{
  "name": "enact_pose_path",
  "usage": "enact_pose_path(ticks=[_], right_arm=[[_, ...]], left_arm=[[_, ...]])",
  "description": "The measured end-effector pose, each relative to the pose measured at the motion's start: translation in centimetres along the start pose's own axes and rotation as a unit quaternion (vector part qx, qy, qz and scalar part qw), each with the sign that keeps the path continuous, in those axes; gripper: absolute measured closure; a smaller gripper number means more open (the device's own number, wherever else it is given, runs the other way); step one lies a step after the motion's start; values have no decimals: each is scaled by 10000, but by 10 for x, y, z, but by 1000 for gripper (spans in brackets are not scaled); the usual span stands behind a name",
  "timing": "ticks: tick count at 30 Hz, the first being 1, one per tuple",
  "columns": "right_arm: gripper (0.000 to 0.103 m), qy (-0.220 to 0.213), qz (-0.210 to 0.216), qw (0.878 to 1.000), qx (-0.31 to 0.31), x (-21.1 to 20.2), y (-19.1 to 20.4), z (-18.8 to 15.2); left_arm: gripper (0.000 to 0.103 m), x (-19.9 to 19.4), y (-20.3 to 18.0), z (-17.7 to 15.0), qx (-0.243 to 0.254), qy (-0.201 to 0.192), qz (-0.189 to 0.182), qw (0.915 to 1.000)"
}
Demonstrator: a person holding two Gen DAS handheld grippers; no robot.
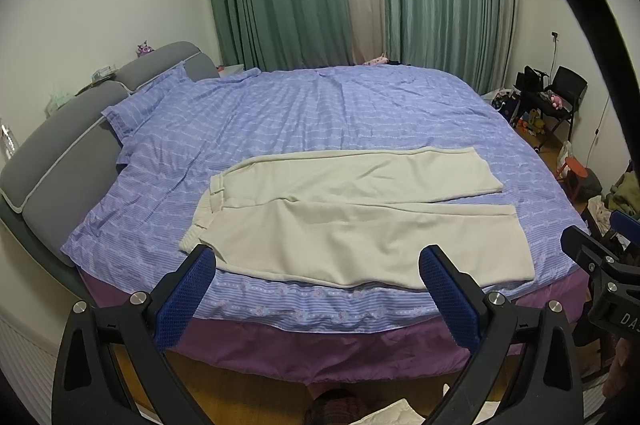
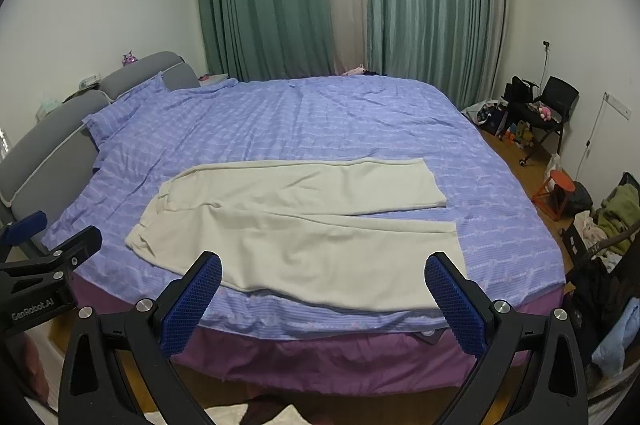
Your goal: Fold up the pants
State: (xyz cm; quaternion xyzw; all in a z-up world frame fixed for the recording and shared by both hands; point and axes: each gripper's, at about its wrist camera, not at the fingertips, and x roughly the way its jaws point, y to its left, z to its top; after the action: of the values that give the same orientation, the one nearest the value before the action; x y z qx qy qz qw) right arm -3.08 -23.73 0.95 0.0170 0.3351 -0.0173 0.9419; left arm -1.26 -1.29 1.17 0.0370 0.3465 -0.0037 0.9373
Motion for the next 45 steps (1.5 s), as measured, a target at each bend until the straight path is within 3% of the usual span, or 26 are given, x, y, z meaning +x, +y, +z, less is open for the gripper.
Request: enact_pose_path(ticks=[45], right_arm=[[1, -74, 31, 10000, -51, 0, 1, 5]], left_arm=[[0, -6, -5, 3, -25, -184, 157, 9997]])
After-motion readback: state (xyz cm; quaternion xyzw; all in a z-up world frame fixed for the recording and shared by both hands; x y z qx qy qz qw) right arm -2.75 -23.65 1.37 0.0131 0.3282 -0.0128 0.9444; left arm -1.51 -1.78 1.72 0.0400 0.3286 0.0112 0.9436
